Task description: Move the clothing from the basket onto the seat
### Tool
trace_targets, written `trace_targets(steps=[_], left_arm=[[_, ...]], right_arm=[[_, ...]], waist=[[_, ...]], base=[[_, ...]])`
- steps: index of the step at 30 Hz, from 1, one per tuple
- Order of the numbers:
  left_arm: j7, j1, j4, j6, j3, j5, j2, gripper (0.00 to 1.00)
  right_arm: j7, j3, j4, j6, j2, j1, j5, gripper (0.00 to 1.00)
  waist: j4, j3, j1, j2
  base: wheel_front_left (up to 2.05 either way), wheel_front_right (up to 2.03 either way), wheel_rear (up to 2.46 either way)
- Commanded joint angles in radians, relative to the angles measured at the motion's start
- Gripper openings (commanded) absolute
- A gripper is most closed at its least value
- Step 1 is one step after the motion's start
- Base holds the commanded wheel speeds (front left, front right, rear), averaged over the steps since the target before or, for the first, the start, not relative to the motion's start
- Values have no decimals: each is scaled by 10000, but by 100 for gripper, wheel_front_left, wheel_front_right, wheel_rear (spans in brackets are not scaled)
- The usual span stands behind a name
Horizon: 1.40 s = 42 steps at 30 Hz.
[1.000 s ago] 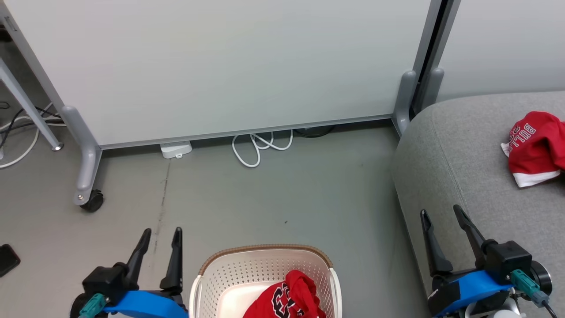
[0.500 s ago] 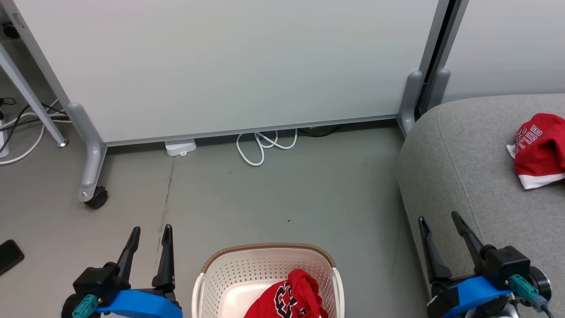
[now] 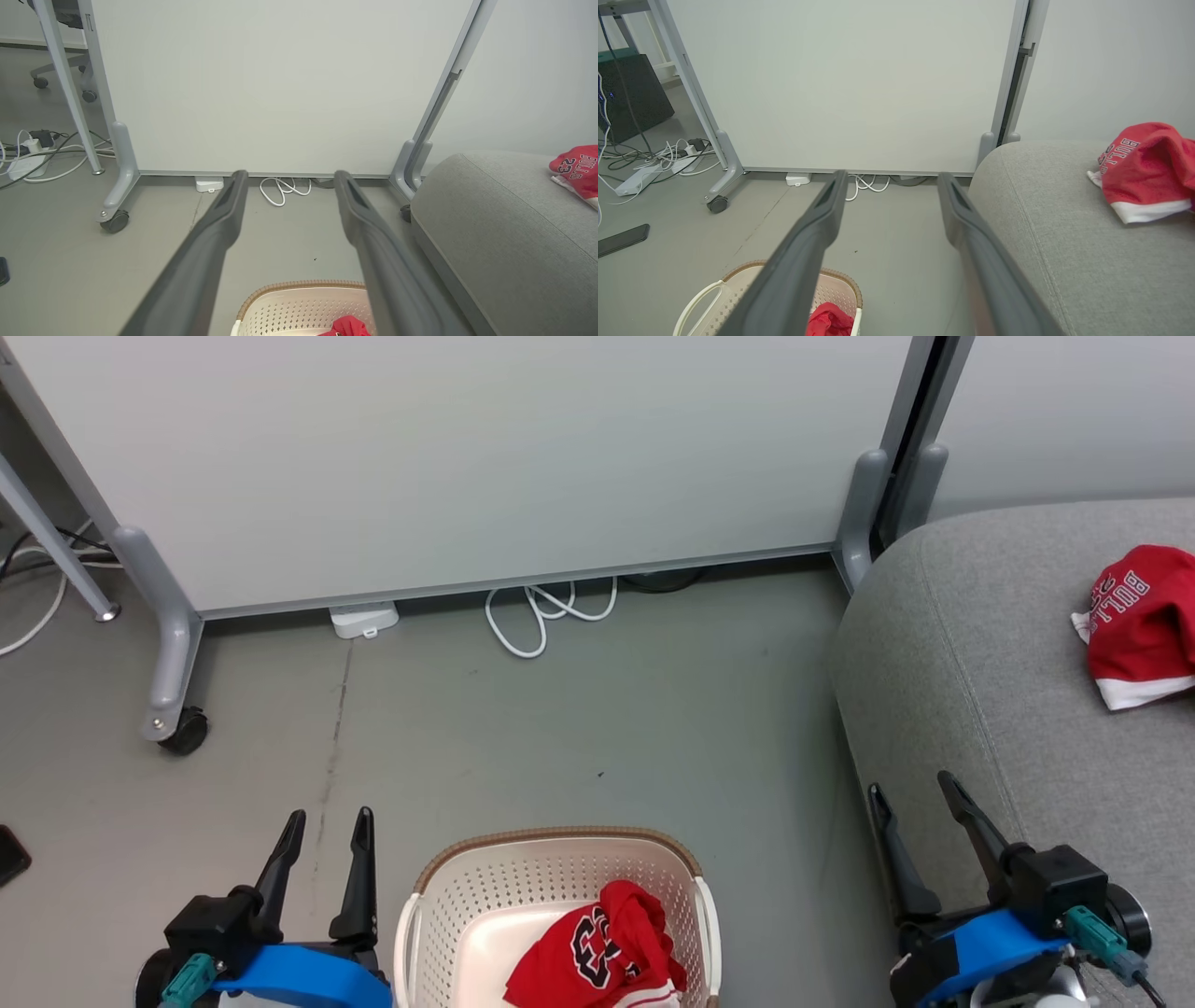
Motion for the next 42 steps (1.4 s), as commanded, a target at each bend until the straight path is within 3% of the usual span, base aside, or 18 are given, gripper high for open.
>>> trace_targets(steps=[1, 9, 24, 31, 42], left_arm=[[-47, -227, 44, -24, -25, -24, 76, 100], [-46, -1125, 963, -24, -689, -222, 256, 100], [451, -4450, 4358, -25, -3229, -1748, 690, 100], [1190, -5539, 5151, -25, -4494, -2465, 1190, 100], [1779, -6540, 5481, -23, -5510, -3824, 1812, 100]], right_arm=[[-2, 96, -128, 5, -9, -211, 55, 100], [-92, 616, -575, 5, -9, -929, 181, 100], [-745, 1582, -962, 5, 1, -2491, 700, 100], [-1006, 1851, -1038, 5, 2, -2745, 1044, 100], [-1153, 2291, -1242, 5, 1, -3051, 1625, 100]], waist=[[-160, 301, 0, -1], [-954, 2088, 0, -1], [-2686, 6026, 0, -1], [-3244, 7254, 0, -1], [-3924, 8355, 0, -1]], base=[[0, 0, 0], [0, 0, 0], [0, 0, 0], [0, 0, 0], [0, 0, 0]])
